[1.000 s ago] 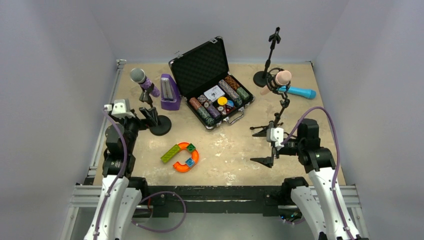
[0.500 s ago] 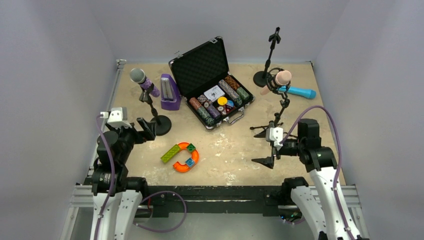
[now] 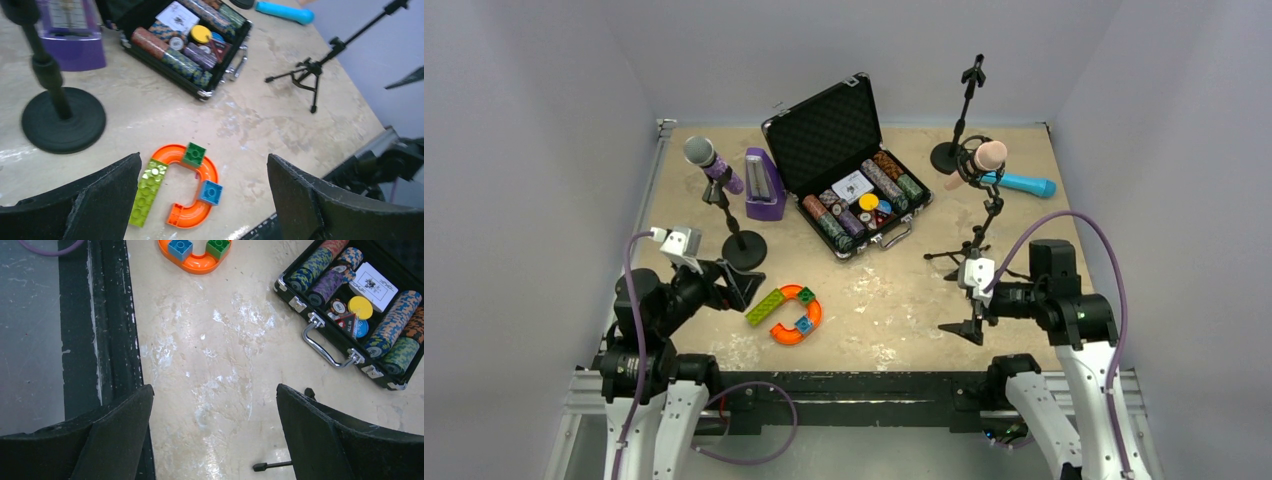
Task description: Attach the microphones to the stand
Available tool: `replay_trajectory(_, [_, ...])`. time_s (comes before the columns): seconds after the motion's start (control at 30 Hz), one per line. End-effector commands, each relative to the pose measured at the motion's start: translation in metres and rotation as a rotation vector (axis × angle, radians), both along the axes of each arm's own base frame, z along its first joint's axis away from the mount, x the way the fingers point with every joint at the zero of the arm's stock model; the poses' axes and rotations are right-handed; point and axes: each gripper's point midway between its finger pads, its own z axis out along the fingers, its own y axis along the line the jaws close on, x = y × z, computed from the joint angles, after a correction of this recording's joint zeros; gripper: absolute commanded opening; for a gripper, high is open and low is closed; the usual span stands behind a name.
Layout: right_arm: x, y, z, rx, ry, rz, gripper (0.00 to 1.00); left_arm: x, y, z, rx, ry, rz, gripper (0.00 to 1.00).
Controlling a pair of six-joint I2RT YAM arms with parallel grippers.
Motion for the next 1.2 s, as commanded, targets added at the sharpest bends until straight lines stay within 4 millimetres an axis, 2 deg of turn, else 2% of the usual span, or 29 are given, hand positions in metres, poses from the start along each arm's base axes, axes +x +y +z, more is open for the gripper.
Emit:
replay_trajectory(0.0, [-0.01,-0.01,0.002,-0.047,0.007,-0.057,0.96,-0.022,-0.034,0.019,-0.1,-0.022,-0.229,0.99])
replay_trajectory(0.3, [-0.003,-0.025,0.015,-0.094,0.007,-0.157,0.97,-0.03,-0.055,0.015,-0.168,-0.007,-0.392,0.99])
replay_trajectory(0.43, [-0.002,-0.03,0.029,-0.109,-0.008,-0.178,0.97,-0.032,-0.064,0.013,-0.164,0.001,-0.443,0.99])
replay_trajectory(0.6, [0.004,-0.041,0.049,-0.135,-0.037,-0.247,0.97,-0.031,-0.079,0.0,-0.145,0.039,-0.505,0.99])
replay_trajectory(0.7, [0.016,-0.048,0.062,-0.126,-0.05,-0.317,0.97,-0.031,-0.078,-0.004,-0.121,0.046,-0.51,0.99])
replay_trajectory(0.93, [0.06,-0.076,0.093,-0.087,-0.077,-0.561,0.97,-0.032,-0.077,-0.003,-0.111,0.021,-0.51,0.99])
replay_trajectory(1.07, [0.087,-0.098,0.1,-0.045,-0.101,-0.716,0.98,-0.031,-0.077,-0.003,-0.107,0.019,-0.509,0.99])
replay_trajectory(1.17, [0.104,-0.109,0.098,0.002,-0.096,-0.799,0.98,-0.031,-0.077,-0.002,-0.106,0.016,-0.511,0.99])
